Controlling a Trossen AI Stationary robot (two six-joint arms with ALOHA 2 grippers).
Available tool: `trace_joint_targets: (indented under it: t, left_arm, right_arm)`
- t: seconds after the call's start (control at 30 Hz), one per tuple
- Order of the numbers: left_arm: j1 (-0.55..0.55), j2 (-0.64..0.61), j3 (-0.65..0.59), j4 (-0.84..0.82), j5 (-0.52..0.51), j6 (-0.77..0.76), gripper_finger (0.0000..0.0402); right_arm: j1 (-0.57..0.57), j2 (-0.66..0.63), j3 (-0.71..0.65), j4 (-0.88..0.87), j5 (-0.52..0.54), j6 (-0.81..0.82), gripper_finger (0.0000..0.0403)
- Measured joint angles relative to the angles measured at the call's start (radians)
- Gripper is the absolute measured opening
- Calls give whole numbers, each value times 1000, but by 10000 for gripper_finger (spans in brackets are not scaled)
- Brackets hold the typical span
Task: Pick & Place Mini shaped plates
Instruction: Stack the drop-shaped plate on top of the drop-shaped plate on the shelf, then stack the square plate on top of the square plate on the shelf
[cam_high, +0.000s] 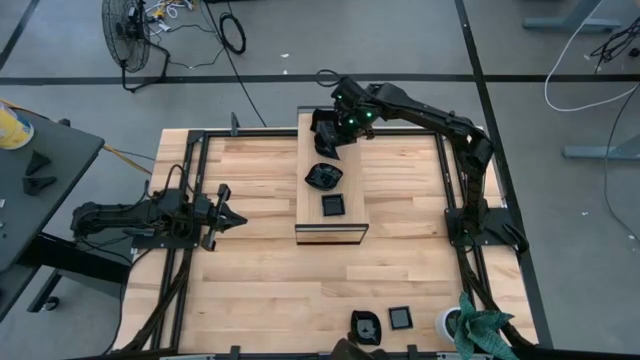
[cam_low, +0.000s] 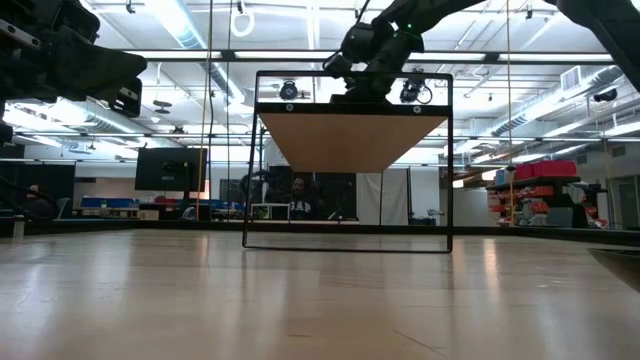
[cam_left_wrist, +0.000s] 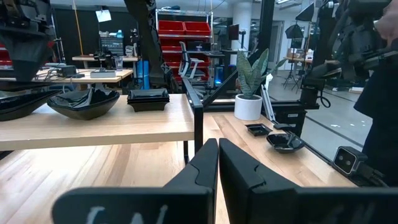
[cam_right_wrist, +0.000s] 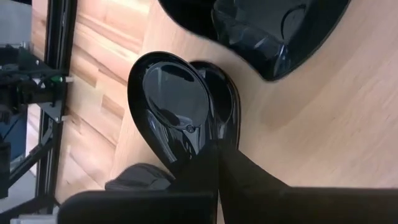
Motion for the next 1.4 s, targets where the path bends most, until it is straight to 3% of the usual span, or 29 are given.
trace_joint_targets:
  t: [0.63,1.1,1.4]
  left_arm:
    - [0,0,0,0,0,0,18]
    - [0,0,0,0,0,0,18]
    - [0,0,0,0,0,0,18]
  right_arm:
    - [-1,0,0,0,17,33,4]
    - [0,-4,-1,-1,17,19,118]
    - [65,-84,-1,-14,51,-154,151]
